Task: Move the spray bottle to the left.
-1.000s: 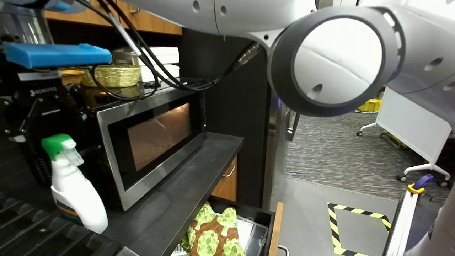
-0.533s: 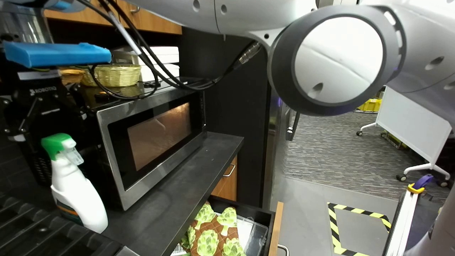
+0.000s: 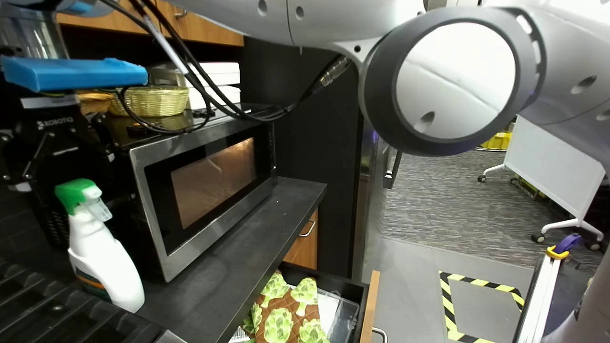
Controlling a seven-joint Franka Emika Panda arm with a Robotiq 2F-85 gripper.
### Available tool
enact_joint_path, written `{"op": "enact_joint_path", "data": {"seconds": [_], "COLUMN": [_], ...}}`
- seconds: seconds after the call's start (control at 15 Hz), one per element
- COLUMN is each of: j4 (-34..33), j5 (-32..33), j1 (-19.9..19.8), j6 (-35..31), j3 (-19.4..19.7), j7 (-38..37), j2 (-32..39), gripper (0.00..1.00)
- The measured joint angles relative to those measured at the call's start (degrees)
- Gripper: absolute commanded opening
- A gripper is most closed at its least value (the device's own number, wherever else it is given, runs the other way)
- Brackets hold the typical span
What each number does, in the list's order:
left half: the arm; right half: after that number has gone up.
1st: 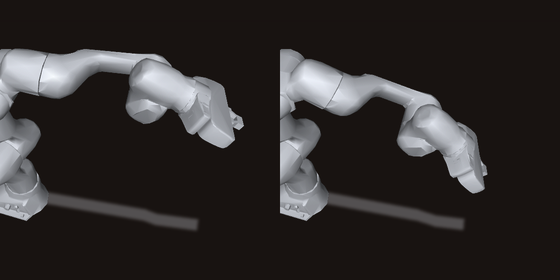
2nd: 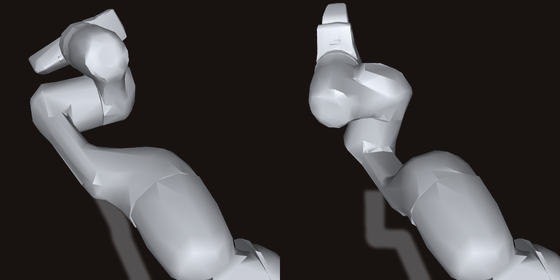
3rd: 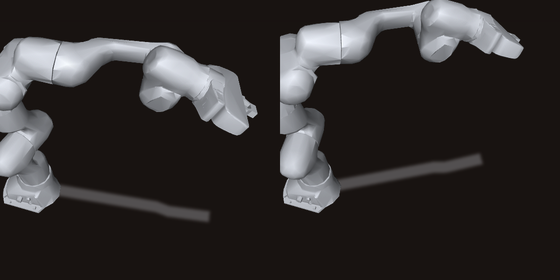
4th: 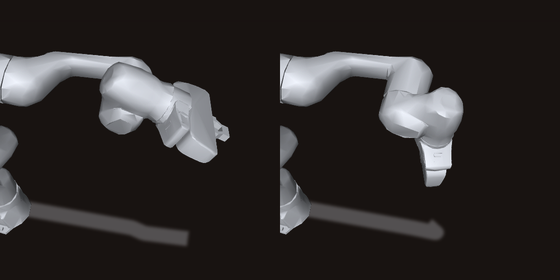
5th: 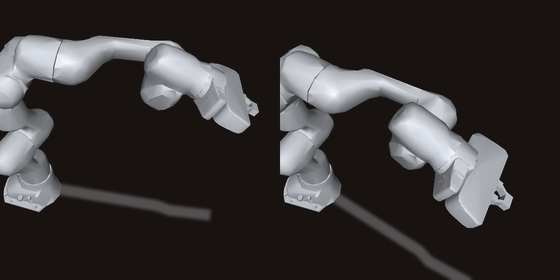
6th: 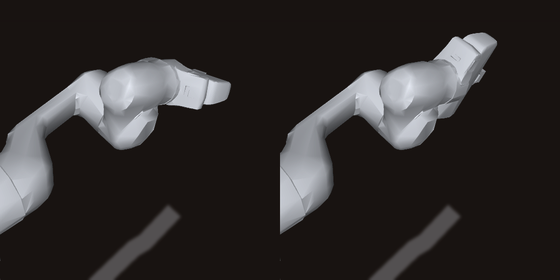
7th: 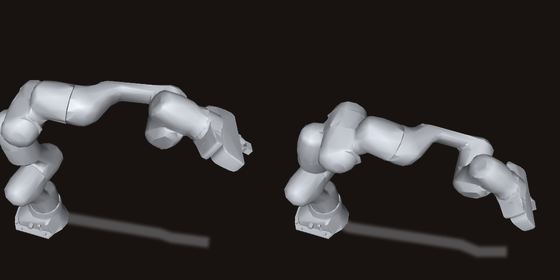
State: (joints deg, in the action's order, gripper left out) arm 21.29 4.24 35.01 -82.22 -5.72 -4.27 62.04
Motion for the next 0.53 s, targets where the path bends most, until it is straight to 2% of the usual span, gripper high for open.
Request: {"op": "enact_joint_path", "data": {"seconds": [0.53], "j4": [0.2], "j5": [0.0], "j1": [0.8], "j6": [0.4], "j3": [0.0], "j7": [1.5], "j2": [1.1], "gripper": [1.0]}}
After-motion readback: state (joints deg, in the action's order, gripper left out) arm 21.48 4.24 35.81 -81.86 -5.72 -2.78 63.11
